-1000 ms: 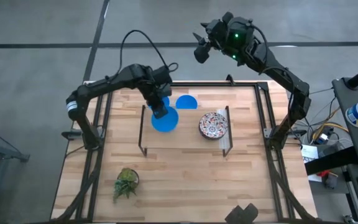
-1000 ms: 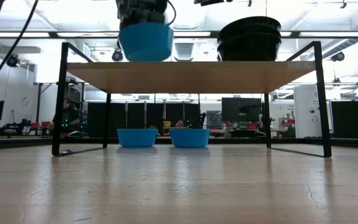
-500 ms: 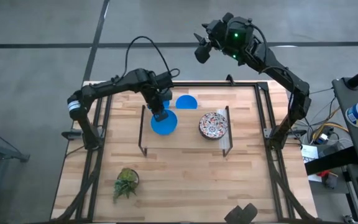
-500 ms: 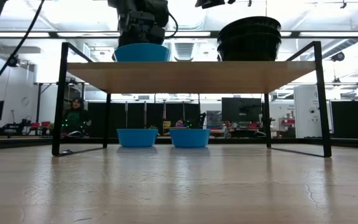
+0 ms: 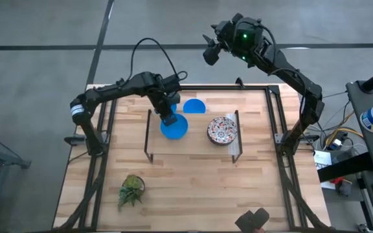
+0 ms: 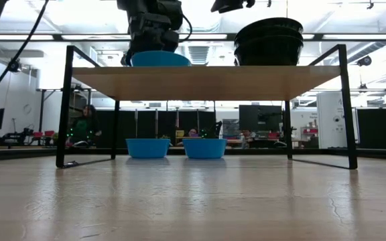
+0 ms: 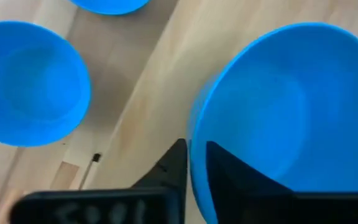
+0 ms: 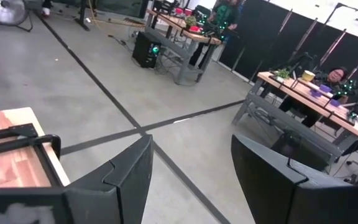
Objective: Pick & Place Mini bowls
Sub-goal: Put the right blue bowl on the shelf, then stack the left blue bowl on top of the blue bowl on the shelf
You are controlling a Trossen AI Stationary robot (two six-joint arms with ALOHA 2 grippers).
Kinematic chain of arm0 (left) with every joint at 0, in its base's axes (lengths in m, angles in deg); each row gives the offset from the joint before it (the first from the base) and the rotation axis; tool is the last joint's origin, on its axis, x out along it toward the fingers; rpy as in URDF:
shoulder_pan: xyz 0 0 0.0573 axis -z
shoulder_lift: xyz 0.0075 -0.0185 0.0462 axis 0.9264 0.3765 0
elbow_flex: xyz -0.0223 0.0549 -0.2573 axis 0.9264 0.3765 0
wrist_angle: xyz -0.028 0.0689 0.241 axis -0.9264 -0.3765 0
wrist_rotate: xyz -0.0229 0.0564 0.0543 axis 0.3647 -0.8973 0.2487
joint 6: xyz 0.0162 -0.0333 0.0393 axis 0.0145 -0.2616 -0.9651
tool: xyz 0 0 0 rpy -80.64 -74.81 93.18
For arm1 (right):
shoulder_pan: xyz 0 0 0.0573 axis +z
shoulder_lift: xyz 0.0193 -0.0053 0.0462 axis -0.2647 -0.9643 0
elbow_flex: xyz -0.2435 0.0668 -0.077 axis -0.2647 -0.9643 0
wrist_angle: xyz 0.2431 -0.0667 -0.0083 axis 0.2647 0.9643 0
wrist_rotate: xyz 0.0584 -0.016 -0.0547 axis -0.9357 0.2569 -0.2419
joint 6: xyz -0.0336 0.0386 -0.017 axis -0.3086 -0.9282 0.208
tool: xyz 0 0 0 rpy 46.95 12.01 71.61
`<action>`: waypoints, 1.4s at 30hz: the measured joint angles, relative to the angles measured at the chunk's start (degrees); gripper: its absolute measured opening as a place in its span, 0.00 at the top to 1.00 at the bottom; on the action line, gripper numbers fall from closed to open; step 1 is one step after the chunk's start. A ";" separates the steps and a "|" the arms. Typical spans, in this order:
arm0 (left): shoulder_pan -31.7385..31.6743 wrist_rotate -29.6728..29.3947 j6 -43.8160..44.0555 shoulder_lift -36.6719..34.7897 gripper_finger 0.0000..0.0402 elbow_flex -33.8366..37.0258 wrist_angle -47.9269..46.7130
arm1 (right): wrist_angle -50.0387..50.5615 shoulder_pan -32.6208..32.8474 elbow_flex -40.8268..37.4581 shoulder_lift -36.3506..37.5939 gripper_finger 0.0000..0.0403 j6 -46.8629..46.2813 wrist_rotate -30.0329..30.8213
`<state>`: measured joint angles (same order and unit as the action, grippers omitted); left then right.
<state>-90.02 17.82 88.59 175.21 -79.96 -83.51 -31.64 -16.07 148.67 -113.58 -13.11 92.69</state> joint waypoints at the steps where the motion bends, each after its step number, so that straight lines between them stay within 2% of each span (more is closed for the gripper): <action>1: -0.01 0.83 -0.01 0.00 0.85 0.00 -0.01 | -0.02 0.00 -0.04 0.00 0.47 0.00 -0.08; 4: 0.01 3.19 0.19 0.00 0.77 -0.12 -0.18 | -0.19 0.00 -0.05 0.00 0.47 0.00 -0.13; 8: -0.05 3.11 1.23 0.00 0.69 -1.95 -0.24 | -0.17 0.00 -0.05 0.00 0.47 0.00 -0.11; 13: -0.57 2.36 -0.80 -0.16 0.66 -6.63 -0.51 | -0.17 0.00 -0.10 0.00 0.47 0.00 -0.11; 19: -2.67 -10.25 -3.83 -0.37 0.66 -9.69 -0.47 | -0.17 0.00 -0.13 0.00 0.47 -0.01 -0.11; 22: -5.67 -11.52 -4.19 -0.37 0.66 -9.28 -1.66 | 0.04 0.00 -0.13 0.00 0.47 0.00 -0.11; 27: -12.66 -11.58 -0.03 -0.24 0.66 -7.72 -1.67 | 1.17 0.00 -0.15 0.04 0.47 0.00 -0.10; 32: -18.05 -11.50 2.48 -0.22 0.66 -4.28 2.37 | 1.10 0.00 -0.16 0.13 0.47 0.00 -0.09; 42: -20.30 -9.45 2.73 -0.07 0.66 9.12 13.56 | 1.14 -0.05 -0.16 0.15 0.47 -0.02 -0.09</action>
<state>-110.32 8.36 91.31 175.15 -70.84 -69.95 -30.50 -16.11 148.51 -113.43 -13.13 92.60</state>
